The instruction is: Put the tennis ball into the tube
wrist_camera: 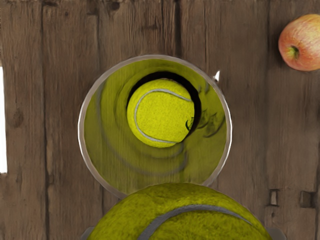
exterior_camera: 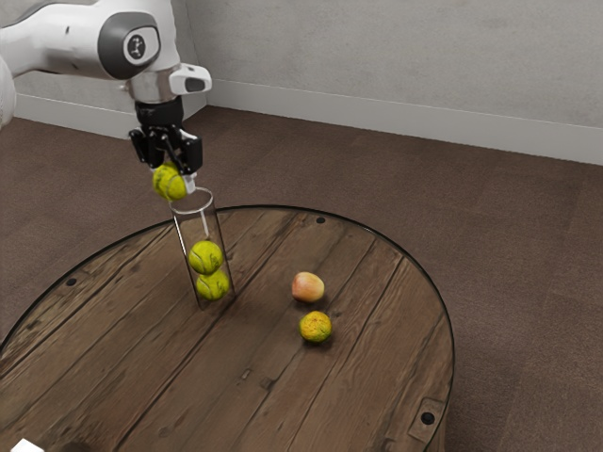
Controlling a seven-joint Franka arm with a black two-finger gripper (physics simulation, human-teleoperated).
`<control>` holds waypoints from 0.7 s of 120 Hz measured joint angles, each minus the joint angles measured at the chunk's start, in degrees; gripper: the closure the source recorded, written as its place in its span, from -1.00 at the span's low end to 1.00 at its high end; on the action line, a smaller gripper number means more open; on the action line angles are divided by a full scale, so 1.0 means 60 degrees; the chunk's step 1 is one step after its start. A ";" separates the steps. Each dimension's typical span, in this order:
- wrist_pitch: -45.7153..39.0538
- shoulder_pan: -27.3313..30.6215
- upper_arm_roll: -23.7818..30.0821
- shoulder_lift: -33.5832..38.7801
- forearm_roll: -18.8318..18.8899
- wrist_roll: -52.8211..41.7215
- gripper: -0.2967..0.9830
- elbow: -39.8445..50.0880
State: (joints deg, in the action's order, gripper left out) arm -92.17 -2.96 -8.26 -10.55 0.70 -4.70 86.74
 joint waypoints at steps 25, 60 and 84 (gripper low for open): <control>-0.0049 -0.0005 -0.0208 -0.0793 0.0027 -0.0038 0.34 -0.0690; -0.0231 0.0029 -0.0221 -0.1111 -0.0070 -0.0071 0.19 -0.0785; -0.0245 0.0024 -0.0213 -0.1111 -0.0250 -0.0107 -0.23 -0.0785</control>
State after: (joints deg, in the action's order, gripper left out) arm -93.64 -2.81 -9.54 -17.22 -0.80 -5.35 82.02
